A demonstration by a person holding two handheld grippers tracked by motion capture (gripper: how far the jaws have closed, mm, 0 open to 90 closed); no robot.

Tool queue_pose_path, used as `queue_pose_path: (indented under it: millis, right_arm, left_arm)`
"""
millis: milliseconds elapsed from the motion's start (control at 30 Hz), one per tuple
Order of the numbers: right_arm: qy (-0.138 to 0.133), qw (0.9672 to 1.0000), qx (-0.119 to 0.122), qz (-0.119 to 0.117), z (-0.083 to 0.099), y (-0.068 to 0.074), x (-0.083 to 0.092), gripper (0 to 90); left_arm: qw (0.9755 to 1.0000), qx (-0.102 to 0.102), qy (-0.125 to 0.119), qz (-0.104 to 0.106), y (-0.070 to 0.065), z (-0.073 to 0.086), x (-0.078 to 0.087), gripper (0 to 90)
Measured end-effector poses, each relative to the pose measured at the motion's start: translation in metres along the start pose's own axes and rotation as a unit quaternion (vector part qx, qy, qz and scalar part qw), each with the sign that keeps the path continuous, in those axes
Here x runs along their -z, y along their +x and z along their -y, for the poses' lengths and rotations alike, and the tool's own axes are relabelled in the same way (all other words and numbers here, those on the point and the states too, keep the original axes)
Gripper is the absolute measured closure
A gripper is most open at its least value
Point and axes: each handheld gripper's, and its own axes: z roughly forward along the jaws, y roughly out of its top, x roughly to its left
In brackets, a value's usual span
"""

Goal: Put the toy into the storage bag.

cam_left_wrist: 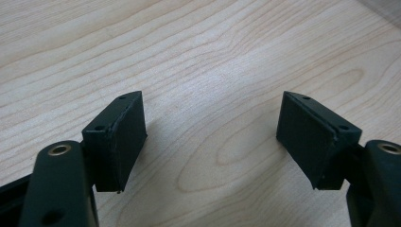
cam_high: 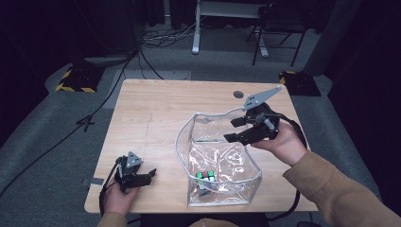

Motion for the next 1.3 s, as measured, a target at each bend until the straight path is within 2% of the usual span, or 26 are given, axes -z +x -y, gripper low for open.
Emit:
queue_pose_path:
  millis: [33,67,100,200,300,400,533,600,633,733,833,867,900,967,1033,1067,1100,1133,1200,1267,1300]
  right_arm:
    - [-0.004,1.0000,-0.001,0.003,0.002,-0.003,0.001,37.6]
    - [-0.009,0.9998,-0.013,0.013,0.006,-0.009,0.006,37.6]
    - [-0.009,0.9998,-0.013,0.013,0.006,-0.009,0.006,37.6]
    - [-0.015,0.9990,-0.023,0.035,0.013,-0.018,0.011,37.4]
    - [-0.018,0.9978,-0.033,0.056,0.021,-0.028,0.015,37.4]
    - [-0.017,0.9955,-0.056,0.074,0.034,-0.041,0.022,36.5]
    - [-0.023,0.9936,-0.068,0.087,0.045,-0.048,0.028,36.2]
    - [-0.031,0.9910,-0.083,0.101,0.058,-0.055,0.037,35.9]
    - [-0.031,0.9910,-0.083,0.101,0.058,-0.055,0.037,35.9]
    - [-0.032,0.9878,-0.097,0.118,0.070,-0.063,0.044,35.9]
    - [-0.022,0.9845,-0.103,0.140,0.081,-0.069,0.049,35.8]
    - [-0.013,0.9820,-0.097,0.161,0.087,-0.071,0.051,35.2]
    - [-0.013,0.9820,-0.097,0.161,0.087,-0.071,0.051,35.2]
    - [-0.010,0.9797,-0.103,0.172,0.094,-0.073,0.053,34.7]
    - [-0.014,0.9775,-0.119,0.174,0.105,-0.077,0.054,34.7]
    - [-0.017,0.9751,-0.133,0.177,0.114,-0.080,0.052,34.8]
    - [-0.017,0.9751,-0.133,0.177,0.114,-0.080,0.052,34.8]
    - [-0.013,0.9728,-0.143,0.181,0.125,-0.082,0.048,34.9]
    - [-0.004,0.9731,-0.143,0.181,0.130,-0.083,0.044,35.1]
    - [0.003,0.9715,-0.154,0.180,0.146,-0.086,0.035,35.0]
    - [0.003,0.9715,-0.154,0.180,0.146,-0.086,0.035,35.0]
  left_arm:
    - [1.0000,0.000,0.000,0.000,0.000,0.000,0.000,25.1]
    - [1.0000,0.000,0.000,0.000,0.000,0.000,0.000,25.1]
    - [1.0000,0.001,-0.001,0.000,0.000,0.000,0.000,25.1]
    - [1.0000,0.001,-0.001,0.000,0.000,0.000,0.000,25.1]
    - [1.0000,-0.002,0.000,0.004,0.001,0.000,0.000,24.7]
    - [1.0000,-0.005,0.001,0.006,0.004,-0.001,-0.001,24.3]
    - [0.9999,-0.005,0.000,0.010,0.007,-0.002,-0.002,24.3]
    - [0.9999,-0.006,-0.001,0.008,0.007,-0.002,-0.002,24.2]
    - [0.9999,-0.007,0.000,0.010,0.008,-0.002,-0.002,24.2]
    - [0.9999,-0.008,0.000,0.010,0.010,-0.003,-0.002,24.2]
    - [0.9999,-0.009,0.000,0.010,0.011,-0.003,-0.003,23.6]
    - [0.9999,-0.008,0.001,0.010,0.011,-0.003,-0.003,22.4]
    - [1.0000,-0.005,0.001,0.008,0.011,-0.003,-0.003,22.4]
    - [1.0000,-0.003,0.004,0.001,0.011,-0.003,-0.003,19.3]
    - [1.0000,0.005,0.004,-0.001,0.011,-0.002,-0.003,18.1]
    - [1.0000,0.005,0.005,0.000,0.011,-0.002,-0.003,17.3]
    - [1.0000,0.006,0.005,0.001,0.011,-0.002,-0.003,17.3]
    - [1.0000,0.006,0.005,-0.002,0.011,-0.003,-0.003,16.5]
    - [1.0000,0.006,0.005,-0.002,0.011,-0.003,-0.003,16.3]
    - [1.0000,0.006,0.007,-0.001,0.011,-0.003,-0.003,15.9]
    - [1.0000,0.006,0.007,-0.001,0.011,-0.003,-0.003,15.9]
